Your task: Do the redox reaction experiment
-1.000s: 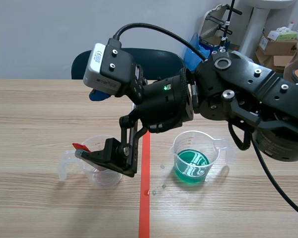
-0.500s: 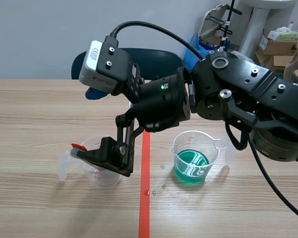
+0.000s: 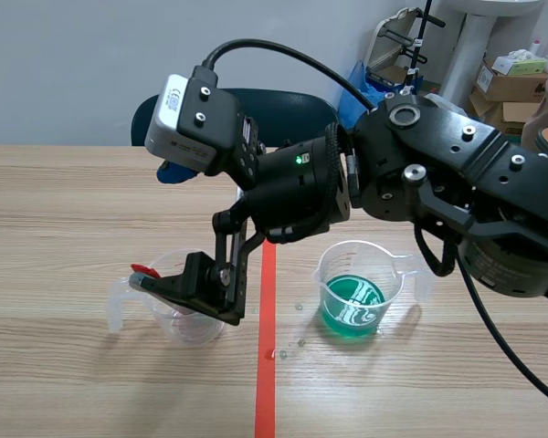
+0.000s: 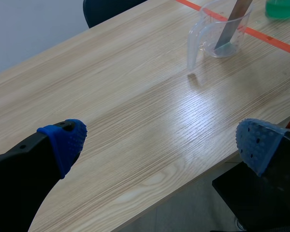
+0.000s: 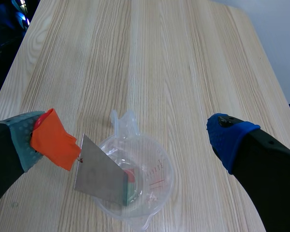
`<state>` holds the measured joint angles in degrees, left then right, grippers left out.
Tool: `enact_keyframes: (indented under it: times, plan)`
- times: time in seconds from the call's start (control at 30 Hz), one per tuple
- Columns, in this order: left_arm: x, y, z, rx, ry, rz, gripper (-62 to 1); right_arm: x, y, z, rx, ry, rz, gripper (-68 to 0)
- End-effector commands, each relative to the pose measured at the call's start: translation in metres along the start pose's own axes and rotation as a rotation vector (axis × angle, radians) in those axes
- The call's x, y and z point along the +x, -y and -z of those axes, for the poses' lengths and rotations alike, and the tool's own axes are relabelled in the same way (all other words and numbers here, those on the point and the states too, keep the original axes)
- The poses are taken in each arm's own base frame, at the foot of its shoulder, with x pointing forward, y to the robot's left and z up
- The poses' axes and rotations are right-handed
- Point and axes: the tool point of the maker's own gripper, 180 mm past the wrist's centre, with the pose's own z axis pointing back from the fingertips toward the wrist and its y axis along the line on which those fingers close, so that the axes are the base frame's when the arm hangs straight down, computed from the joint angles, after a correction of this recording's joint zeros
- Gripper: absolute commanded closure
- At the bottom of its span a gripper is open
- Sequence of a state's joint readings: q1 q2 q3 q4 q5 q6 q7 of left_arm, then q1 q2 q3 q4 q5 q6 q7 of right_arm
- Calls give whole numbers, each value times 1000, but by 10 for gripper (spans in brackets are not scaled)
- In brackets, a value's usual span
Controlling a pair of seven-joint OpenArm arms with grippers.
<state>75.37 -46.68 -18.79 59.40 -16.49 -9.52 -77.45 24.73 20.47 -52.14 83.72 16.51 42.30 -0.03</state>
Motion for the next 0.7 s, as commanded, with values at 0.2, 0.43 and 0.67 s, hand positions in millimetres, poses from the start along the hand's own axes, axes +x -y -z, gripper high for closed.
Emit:
enact_keyframes:
  times: [0.2,0.43,0.67]
  plan:
    - [6,0,-1,20,29,-7,-623,14,5,-2,-5,42,-16,-679]
    - [6,0,-1,20,29,-7,-623,14,5,-2,-5,41,-16,-679]
    - [6,0,-1,20,29,-7,-623,11,-6,0,7,47,12,-679]
